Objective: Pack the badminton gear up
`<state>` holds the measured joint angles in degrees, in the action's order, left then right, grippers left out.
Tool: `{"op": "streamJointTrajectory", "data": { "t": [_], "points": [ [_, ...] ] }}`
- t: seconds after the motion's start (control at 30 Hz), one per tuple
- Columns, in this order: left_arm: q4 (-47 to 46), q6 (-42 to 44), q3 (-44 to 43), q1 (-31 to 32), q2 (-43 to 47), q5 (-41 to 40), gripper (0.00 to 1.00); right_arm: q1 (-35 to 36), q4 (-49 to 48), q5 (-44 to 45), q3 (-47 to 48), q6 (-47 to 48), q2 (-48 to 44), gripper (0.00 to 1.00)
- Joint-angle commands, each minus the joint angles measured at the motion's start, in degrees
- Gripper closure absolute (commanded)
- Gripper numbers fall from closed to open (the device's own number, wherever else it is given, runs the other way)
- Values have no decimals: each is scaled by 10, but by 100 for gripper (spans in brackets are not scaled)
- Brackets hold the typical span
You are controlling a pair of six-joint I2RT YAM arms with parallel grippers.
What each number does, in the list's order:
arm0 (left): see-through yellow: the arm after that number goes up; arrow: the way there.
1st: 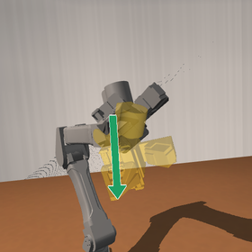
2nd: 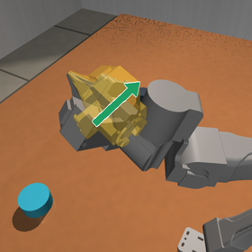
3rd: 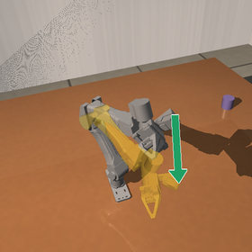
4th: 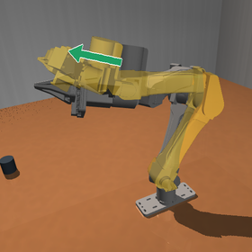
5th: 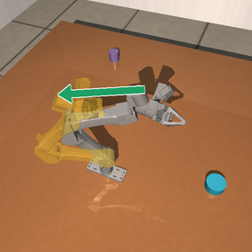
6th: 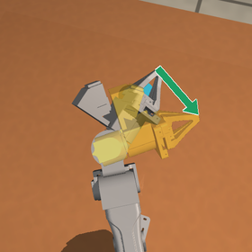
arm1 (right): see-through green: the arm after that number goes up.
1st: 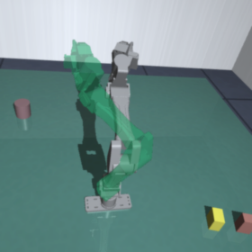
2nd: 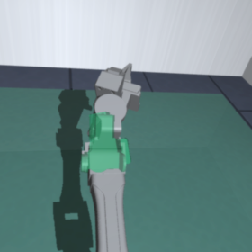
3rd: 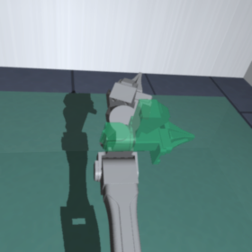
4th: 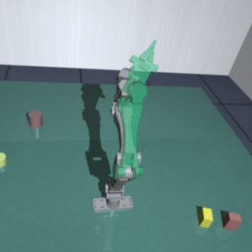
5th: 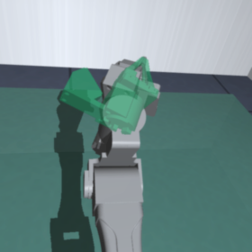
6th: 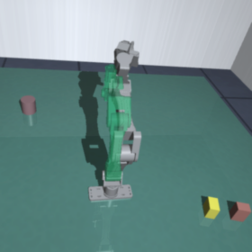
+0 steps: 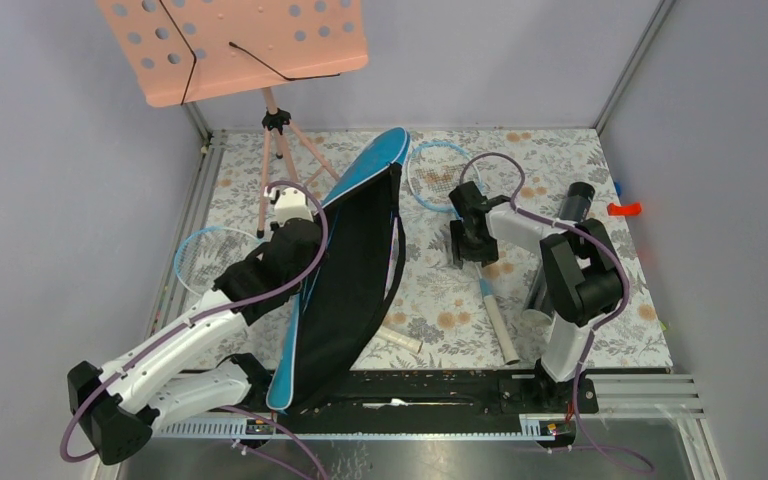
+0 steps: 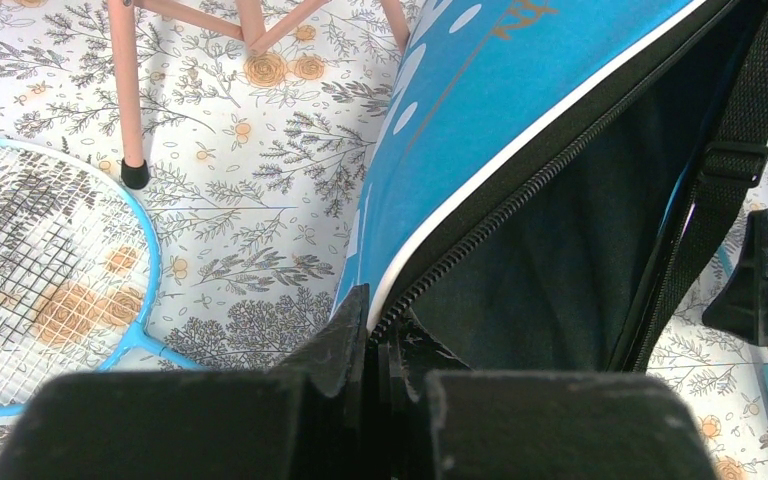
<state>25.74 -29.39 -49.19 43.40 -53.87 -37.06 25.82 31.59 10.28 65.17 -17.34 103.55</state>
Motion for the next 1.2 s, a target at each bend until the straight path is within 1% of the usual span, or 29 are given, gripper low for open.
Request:
{"op": "streamJointTrajectory", "data": {
  "t": [0.0, 0.03, 0.07, 0.2, 0.37, 0.5, 0.67, 0.8, 0.93, 1.03, 1.17],
  "points": [
    [-55, 7, -35, -1, -6, 0, 100, -23, -21, -29, 10, -18, 29, 40],
    [-56, 8, -36, -1, -10, 0, 100, -24, -23, -36, 7, -18, 32, 40],
    [-58, 10, -38, -1, -13, 0, 100, -23, -21, -40, 4, -18, 35, 43],
    [-65, 15, -43, -1, -25, -4, 100, -21, -20, -53, -22, -24, 30, 72],
    [-79, 14, -53, -2, -46, -5, 100, 5, -10, -12, -37, -35, 23, 100],
    [-82, 11, -75, -2, -73, 7, 100, 14, -1, 24, -26, -32, -10, 100],
    [-88, -6, -111, -2, -119, -8, 100, 14, 18, 86, -27, -8, -134, 100],
    [-98, -5, -166, -2, -188, -19, 100, 14, 52, 116, -47, 0, -236, 100],
    [-81, -14, -243, -7, -271, -10, 100, 14, 94, 107, -76, 6, -330, 100],
    [-102, -28, -280, -10, -326, -9, 100, 19, 113, 87, -113, 4, -398, 100],
    [-106, -43, -334, -9, -395, 0, 100, 48, 170, 100, -141, -15, -461, 100]
  ]
}}
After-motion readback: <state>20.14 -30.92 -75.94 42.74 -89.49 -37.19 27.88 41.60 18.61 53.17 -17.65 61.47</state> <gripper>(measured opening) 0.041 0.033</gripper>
